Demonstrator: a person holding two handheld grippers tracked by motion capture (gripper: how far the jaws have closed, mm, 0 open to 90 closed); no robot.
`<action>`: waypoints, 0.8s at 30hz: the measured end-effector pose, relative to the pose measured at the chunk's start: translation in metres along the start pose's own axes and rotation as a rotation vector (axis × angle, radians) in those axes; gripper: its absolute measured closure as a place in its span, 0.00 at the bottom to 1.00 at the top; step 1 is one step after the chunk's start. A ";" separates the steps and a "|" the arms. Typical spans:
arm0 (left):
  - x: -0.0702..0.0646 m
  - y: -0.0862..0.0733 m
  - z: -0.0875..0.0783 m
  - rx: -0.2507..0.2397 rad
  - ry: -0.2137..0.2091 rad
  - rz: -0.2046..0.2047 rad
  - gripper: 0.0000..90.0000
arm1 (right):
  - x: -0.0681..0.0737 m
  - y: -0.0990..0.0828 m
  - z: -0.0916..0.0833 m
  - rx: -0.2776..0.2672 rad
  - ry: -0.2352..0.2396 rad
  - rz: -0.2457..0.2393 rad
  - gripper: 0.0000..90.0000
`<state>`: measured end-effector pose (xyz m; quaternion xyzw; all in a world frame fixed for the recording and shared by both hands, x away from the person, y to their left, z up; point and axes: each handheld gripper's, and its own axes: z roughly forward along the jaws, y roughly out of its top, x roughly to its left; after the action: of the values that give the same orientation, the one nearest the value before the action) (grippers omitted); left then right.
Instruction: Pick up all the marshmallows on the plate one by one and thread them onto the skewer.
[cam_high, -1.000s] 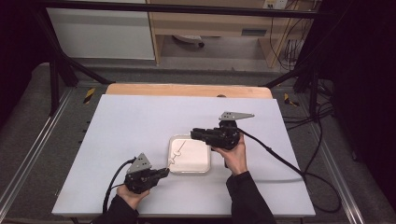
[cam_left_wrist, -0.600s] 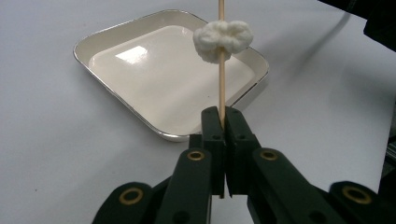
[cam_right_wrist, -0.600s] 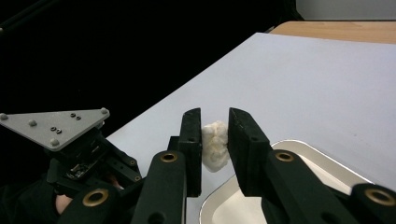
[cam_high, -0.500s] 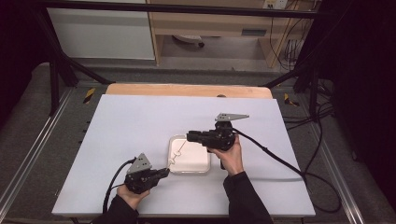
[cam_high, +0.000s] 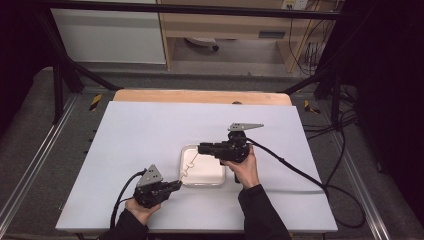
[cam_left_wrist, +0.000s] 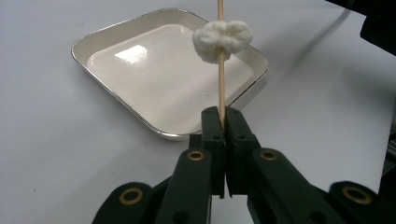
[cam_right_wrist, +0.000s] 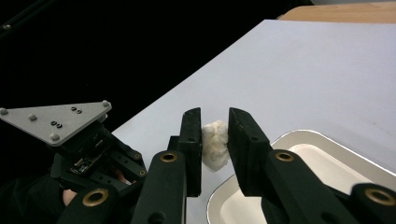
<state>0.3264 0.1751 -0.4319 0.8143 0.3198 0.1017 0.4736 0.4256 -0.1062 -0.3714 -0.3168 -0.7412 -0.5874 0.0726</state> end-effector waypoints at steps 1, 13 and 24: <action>0.000 0.000 0.000 0.001 -0.002 0.000 0.98 | 0.000 0.000 0.000 0.002 0.002 0.002 0.85; 0.000 -0.001 0.001 0.003 -0.002 0.001 0.98 | 0.003 -0.007 0.005 -0.005 0.030 0.020 0.87; -0.002 -0.002 0.002 0.003 0.002 0.006 0.98 | 0.006 -0.013 0.009 -0.009 0.042 0.016 0.88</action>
<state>0.3256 0.1731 -0.4343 0.8158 0.3181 0.1034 0.4719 0.4163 -0.0975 -0.3814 -0.3107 -0.7344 -0.5965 0.0913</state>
